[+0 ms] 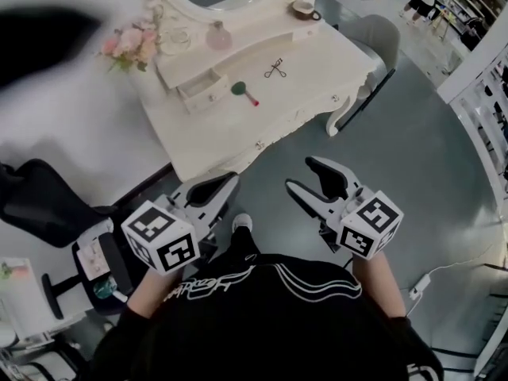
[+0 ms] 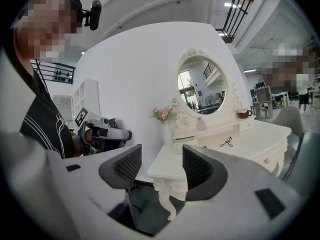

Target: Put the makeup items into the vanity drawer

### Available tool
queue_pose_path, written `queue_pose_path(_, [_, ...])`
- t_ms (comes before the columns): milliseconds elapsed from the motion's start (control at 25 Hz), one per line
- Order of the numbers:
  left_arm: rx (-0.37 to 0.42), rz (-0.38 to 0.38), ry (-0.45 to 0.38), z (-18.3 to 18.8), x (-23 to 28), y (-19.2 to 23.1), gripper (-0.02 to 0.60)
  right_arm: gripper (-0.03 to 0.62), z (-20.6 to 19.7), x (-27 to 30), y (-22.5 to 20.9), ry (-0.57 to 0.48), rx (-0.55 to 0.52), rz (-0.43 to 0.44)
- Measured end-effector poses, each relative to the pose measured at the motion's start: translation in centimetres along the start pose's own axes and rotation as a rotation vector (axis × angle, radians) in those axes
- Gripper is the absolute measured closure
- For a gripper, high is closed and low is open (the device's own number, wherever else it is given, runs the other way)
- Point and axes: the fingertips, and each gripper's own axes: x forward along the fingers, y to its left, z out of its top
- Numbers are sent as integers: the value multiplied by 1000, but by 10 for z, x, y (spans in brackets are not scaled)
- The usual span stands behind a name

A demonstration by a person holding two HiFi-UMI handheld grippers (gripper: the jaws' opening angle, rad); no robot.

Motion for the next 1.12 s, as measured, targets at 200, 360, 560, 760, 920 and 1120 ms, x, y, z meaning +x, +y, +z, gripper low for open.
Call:
queue_pose_path(200, [-26,-1,32,24,24,71,558,336,12,63,-37,39,22,-18])
queue_pose_path(360, [-46,2,63,31,37,123,558,336,13,105,-68,76,47,-42])
queue_pose_path(560, [-75,26,82,38,45,180,558,336,15,151,-99,115,50,-64])
queue_pose_path(760, [-83,32,92,41,57,214,558,336,11,180,-120,153,51,-70])
queue_pose_path(920, [-46,24,107,40,73,228,558,336,9,199,-141,193,23,-77])
queue_pose_path(1120, [-91,53,109,34,94,251,558,338,-9,224,-167,262,-5,-69])
